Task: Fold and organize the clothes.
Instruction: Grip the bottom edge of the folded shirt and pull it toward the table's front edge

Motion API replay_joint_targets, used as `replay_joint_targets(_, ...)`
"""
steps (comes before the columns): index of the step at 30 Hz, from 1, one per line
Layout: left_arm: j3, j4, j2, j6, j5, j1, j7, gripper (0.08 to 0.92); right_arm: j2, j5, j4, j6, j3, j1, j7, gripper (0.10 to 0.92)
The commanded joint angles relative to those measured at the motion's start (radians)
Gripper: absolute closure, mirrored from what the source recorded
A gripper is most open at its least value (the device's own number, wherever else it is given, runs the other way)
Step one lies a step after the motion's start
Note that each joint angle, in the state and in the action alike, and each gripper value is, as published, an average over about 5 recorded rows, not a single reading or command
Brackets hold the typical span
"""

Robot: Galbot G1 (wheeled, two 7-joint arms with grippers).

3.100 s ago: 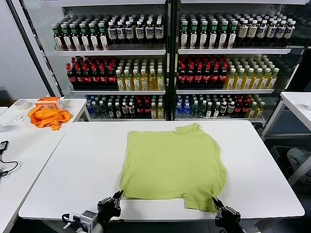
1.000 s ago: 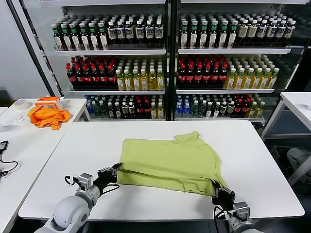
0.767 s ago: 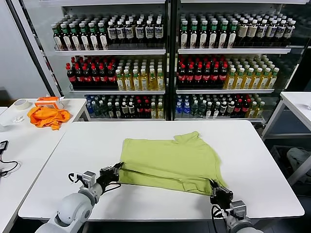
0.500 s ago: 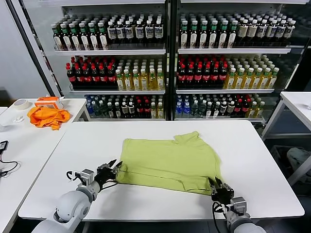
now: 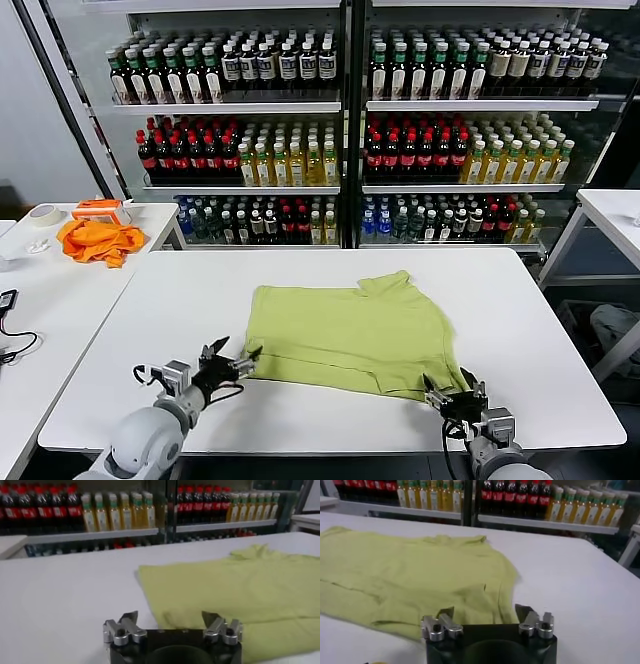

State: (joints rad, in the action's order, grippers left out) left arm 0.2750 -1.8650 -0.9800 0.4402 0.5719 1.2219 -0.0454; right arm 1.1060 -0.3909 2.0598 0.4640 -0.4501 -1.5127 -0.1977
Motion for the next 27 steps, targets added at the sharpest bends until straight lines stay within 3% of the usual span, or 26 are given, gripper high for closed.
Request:
replay_joint_targets(1, -0.002, -0.040, -0.008, 0.039, 0.009, 0.037, -0.021, 0.180, -0.001, -0.048, 0.017, 0.039, -0.006, -0.019, -0.022, 0.211)
replay_joint_targets(7, -0.010, -0.027, -0.014, 0.085, 0.010, 0.019, -0.074, 0.235, 0.008, -0.087, -0.007, 0.026, 0.000, -0.008, -0.033, 0.353)
replay_joint_targets(23, -0.033, -0.019, -0.020, 0.092, -0.010, 0.037, -0.061, 0.700, 0.008, -0.084, -0.010, 0.010, -0.005, -0.003, -0.005, 0.820)
replay_joint_targets(27, -0.016, -0.038, -0.006, 0.073, -0.051, 0.067, -0.052, 0.821, 0.001, -0.085, 0.010, 0.006, -0.010, -0.015, 0.001, 0.899)
